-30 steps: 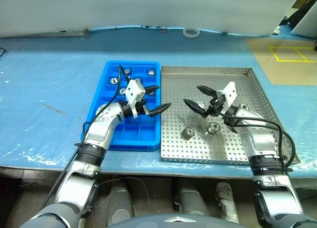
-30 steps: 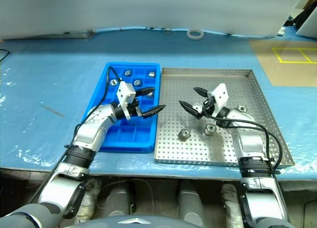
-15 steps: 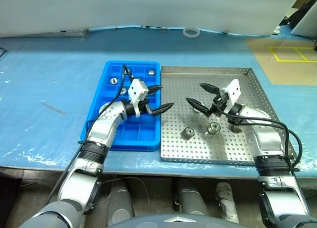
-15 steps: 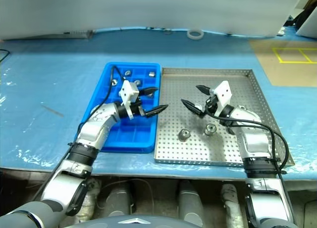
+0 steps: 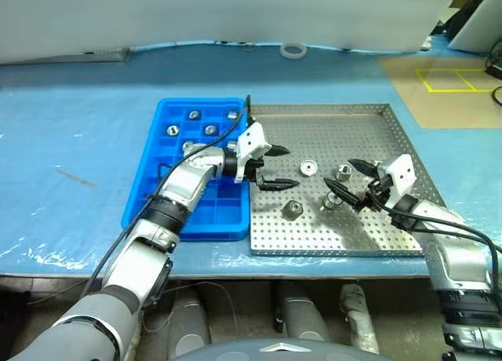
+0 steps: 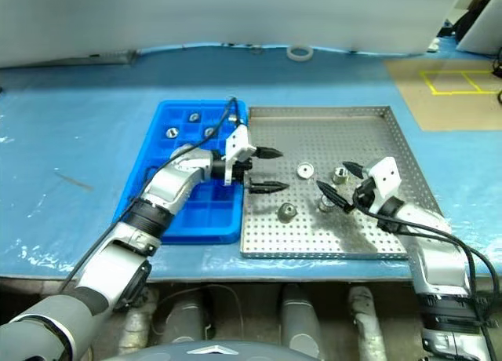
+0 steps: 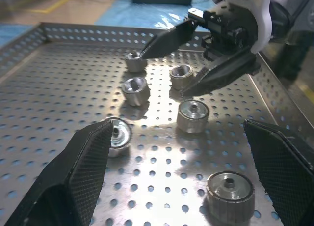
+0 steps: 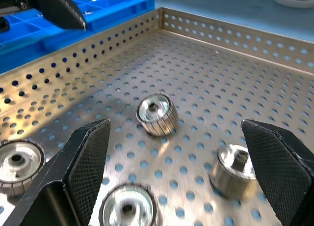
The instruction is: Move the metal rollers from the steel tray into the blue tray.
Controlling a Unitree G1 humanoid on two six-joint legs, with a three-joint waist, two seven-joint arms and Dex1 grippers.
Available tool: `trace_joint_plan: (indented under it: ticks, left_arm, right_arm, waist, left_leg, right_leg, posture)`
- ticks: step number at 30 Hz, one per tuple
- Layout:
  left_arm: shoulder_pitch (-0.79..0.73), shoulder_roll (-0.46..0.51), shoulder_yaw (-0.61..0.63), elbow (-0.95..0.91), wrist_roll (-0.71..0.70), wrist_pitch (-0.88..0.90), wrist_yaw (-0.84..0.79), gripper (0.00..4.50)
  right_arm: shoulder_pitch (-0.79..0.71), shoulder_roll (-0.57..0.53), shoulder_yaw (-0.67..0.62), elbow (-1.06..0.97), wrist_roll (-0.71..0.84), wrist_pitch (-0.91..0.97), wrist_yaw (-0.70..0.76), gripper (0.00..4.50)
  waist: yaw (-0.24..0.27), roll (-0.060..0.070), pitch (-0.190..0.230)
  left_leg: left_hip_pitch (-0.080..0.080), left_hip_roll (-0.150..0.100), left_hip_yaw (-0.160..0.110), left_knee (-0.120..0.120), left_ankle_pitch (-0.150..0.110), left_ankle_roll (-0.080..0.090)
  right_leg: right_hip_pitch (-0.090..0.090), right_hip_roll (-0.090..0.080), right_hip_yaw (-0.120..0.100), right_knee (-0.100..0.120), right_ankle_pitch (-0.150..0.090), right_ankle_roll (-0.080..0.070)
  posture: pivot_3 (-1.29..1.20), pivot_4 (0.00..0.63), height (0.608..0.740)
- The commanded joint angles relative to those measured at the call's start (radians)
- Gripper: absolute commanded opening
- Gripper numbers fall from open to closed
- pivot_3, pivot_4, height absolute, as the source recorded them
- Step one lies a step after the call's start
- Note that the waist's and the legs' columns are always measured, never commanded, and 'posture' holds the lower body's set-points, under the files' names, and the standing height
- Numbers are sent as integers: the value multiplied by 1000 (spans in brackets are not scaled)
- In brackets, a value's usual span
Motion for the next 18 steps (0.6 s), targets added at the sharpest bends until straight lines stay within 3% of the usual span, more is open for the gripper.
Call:
trace_joint_plan:
  ticks: [1, 13, 18]
  left_arm:
    - [-44, -4, -58, 20, 33, 15, -88, 4490]
    - [-51, 8, -189, 122, 230, -77, -100, 4490]
    - [-45, -26, -144, 107, 204, -74, -64, 2848]
  right_arm:
    - [48, -2, -48, -108, 20, 20, -46, 4500]
    - [101, -5, -57, -188, 40, 52, -100, 4500]
    - [62, 0, -31, -166, 40, 50, -101, 4500]
  waist:
    - [-15, 0, 0]
    - [-80, 0, 0]
    - [-85, 0, 0]
  left_leg:
    - [0, 0, 0, 0, 0, 0]
    - [-2, -2, 0, 3, -2, 3]
    - [-5, -3, -1, 6, -3, 5]
  right_leg:
    - [0, 0, 0, 0, 0, 0]
    - [1, 0, -2, -2, -4, 8]
    - [1, -1, -2, -5, -3, 10]
  posture:
    - [-580, 150, 740]
    - [-599, 150, 740]
    - [-573, 150, 740]
